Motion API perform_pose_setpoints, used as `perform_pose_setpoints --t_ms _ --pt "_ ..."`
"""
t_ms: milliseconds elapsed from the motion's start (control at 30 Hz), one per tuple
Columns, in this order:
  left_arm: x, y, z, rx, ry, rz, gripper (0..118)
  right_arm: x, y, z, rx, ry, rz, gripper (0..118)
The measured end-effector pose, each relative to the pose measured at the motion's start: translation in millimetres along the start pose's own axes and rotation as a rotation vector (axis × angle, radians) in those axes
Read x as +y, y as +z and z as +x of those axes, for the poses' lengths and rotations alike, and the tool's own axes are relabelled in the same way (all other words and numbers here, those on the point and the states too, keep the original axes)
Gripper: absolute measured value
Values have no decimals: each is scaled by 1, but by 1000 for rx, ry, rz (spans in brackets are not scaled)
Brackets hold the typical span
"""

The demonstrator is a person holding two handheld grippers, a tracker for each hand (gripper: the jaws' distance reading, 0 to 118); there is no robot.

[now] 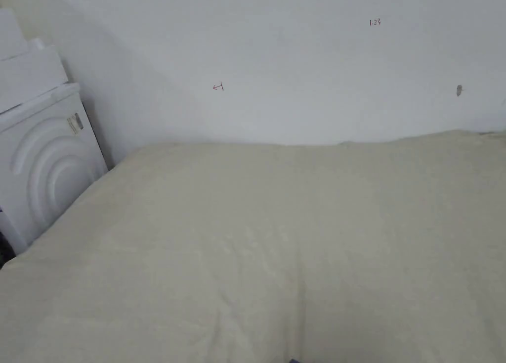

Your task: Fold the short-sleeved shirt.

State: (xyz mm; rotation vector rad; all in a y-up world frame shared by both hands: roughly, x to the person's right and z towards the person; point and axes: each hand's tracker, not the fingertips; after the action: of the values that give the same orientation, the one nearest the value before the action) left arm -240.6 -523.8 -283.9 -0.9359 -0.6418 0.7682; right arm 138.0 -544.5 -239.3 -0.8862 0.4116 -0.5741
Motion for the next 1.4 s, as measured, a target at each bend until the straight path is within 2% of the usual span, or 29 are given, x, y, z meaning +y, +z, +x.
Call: perform_pose_setpoints --t_ms 67,200,233,267,300,367,500,600,633,700,767,900,1000,1033,1100,1133,1233,1300,1400 --pt "1 -18 2 15 -45 -70 102 1 0 1 1 14 -4 2" --pt "-4 -43 19 52 -141 -130 97 1 2 8 29 -22 -14 2" --pt "-4 -44 23 89 -151 -138 78 1 3 9 36 -29 -12 2" --pt "-4 -43 24 115 -154 -143 48 1 4 9 40 -34 -12 2" --pt "-3 -40 22 104 -141 -132 38 2 5 10 43 -37 -14 1" --pt "-4 -38 18 67 -90 -143 37 3 8 6 47 -36 -34 1" --pt "-3 -27 24 81 -87 -93 37 5 29 -12 11 57 -18 1" --pt "18 17 27 42 -114 17 36 6 50 -22 68 27 24 1" --pt "32 36 24 28 -62 5 36 6 55 -23 99 14 28 1" --pt "58 79 15 122 -110 95 36 6 61 -26 108 2 31 1" --pt "96 124 -11 175 -102 152 36 5 61 -28 108 4 16 1" --pt "172 185 -67 210 20 167 36 1 57 -28 89 -6 -30 1" --pt "207 211 -101 315 -5 186 36 -4 55 -24 42 7 -79 1" --pt "217 212 -112 397 31 176 36 -7 54 -22 -18 18 -80 1" --pt "228 211 -144 444 96 107 37 -9 49 -16 -80 42 -132 1" --pt "229 208 -156 457 123 88 44 -10 49 -14 -87 36 -127 1" --pt "227 210 -174 557 142 76 80 -8 53 -11 -95 5 -132 1" --pt "216 230 -160 657 80 21 95 -5 60 -11 -87 13 -109 1" --pt "208 279 -130 839 25 57 96 2 70 -12 -81 53 -54 1"
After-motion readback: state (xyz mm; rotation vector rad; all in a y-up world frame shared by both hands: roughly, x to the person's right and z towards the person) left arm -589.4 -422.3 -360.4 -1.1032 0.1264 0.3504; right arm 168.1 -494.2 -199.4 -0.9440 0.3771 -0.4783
